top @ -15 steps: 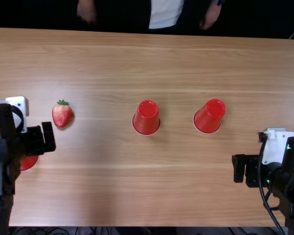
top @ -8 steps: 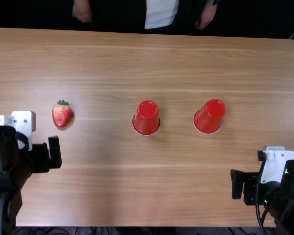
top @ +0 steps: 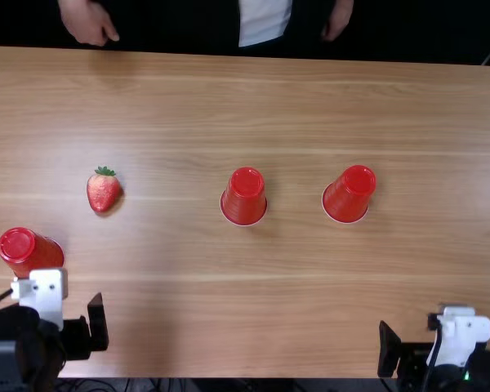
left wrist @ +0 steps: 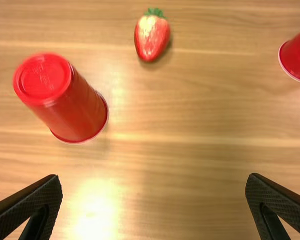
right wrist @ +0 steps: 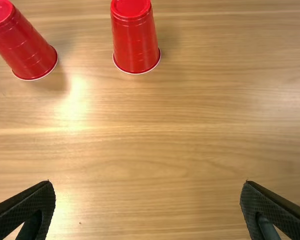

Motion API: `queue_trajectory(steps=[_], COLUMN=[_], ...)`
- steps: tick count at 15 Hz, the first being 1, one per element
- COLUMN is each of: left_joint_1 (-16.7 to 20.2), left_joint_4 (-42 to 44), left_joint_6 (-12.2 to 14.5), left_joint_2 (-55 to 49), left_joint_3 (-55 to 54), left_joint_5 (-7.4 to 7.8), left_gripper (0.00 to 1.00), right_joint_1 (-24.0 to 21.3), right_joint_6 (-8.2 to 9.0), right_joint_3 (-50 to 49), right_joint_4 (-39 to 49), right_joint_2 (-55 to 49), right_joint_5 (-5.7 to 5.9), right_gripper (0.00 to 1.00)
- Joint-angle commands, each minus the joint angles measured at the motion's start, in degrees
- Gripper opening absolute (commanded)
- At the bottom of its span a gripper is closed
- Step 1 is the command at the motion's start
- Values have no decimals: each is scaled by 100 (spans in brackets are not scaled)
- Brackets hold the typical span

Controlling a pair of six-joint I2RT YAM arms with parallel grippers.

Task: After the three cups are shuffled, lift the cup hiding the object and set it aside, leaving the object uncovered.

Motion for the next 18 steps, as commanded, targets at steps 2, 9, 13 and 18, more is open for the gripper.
queue_trajectory(steps=[2, 9, 13, 18], left_joint_1=[43, 403, 395, 333], left_joint_4=[2, 646, 3019, 4727], left_joint_6=[-61, -40, 13, 44], left_joint_2=[-1240, -2980, -2980, -2980], left_joint_3=[-976, -2462, -3305, -4228], left_joint_5=[-20, -73, -9, 86], left_gripper=[100, 100, 100, 100], right_joint_1=[1, -78, -78, -78], right_joint_6=[46, -7, -7, 4], right_joint_3=[-765, -1662, -2725, -4334], right_joint_4=[115, 1792, 4228, 7055], right_joint_2=[-1066, -2270, -2270, -2270], right_joint_5=[12, 55, 55, -9], right_gripper=[100, 100, 100, 100])
